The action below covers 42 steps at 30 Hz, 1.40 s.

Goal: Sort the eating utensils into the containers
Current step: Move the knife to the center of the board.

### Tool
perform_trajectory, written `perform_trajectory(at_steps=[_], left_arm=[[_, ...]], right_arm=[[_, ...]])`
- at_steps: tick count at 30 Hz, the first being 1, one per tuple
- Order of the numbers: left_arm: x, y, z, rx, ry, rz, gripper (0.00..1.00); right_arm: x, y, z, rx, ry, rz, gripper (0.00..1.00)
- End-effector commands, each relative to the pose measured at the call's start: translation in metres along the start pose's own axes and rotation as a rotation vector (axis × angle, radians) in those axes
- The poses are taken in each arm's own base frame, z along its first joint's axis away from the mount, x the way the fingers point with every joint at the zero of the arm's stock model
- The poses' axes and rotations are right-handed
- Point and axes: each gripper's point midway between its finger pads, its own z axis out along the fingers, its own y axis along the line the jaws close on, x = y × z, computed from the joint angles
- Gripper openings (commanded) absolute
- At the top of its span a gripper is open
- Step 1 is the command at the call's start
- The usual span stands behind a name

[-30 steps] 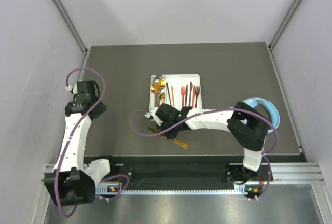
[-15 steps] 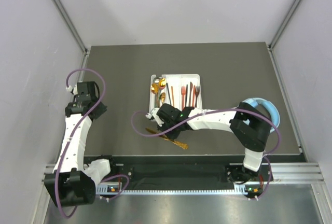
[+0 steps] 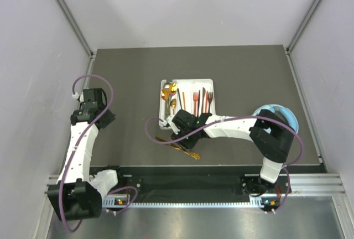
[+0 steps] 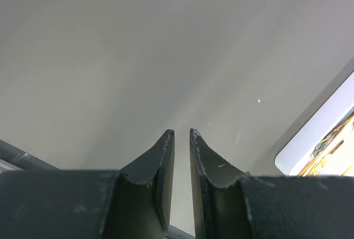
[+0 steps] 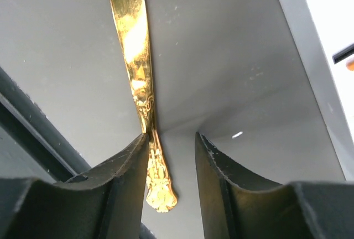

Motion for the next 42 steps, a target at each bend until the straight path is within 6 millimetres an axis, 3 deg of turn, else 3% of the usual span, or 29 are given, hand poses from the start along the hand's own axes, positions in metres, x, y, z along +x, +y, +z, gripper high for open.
perform_trajectory(at_steps=[1,4,13,20,24,25,26,30,34,37,42], left_arm=[[-0.004,-0.007,0.002,0.038,-0.015,-0.001,0.22],[-0.003,-0.006,0.003,0.033,-0.011,0.001,0.22],[-0.004,-0.006,0.004,0.031,-0.016,0.002,0.23],[-0.003,-0.009,0.006,0.043,-0.004,-0.003,0.22],[-0.004,-0.010,0.005,0.047,-0.009,-0.004,0.22],[-0.004,-0.010,0.004,0.046,-0.009,-0.003,0.22],[-0.005,-0.010,0.004,0.045,-0.013,-0.004,0.22],[-0.005,-0.009,0.004,0.042,-0.016,-0.002,0.22],[-0.005,-0.007,0.004,0.039,-0.016,-0.002,0.22],[-0.003,-0.006,0.003,0.036,-0.018,0.001,0.22],[-0.004,-0.003,0.002,0.027,-0.024,0.007,0.22]], right_arm=[[0.020,0.006,0.001,-0.055,0.054,0.010,0.38],[0.026,0.011,0.004,-0.087,0.072,0.012,0.35],[0.038,0.016,0.001,-0.093,0.081,0.032,0.40],[0.066,0.018,0.015,-0.098,0.180,0.048,0.40],[0.076,0.016,0.020,-0.090,0.224,0.051,0.31],[0.077,0.017,0.020,-0.093,0.229,0.052,0.16],[0.080,0.017,0.022,-0.094,0.238,0.054,0.12],[0.085,0.019,0.027,-0.100,0.263,0.067,0.07],[0.086,0.019,0.034,-0.075,0.281,0.081,0.29],[0.081,0.024,0.034,-0.076,0.256,0.076,0.37],[0.080,0.020,0.033,-0.035,0.255,0.070,0.40]])
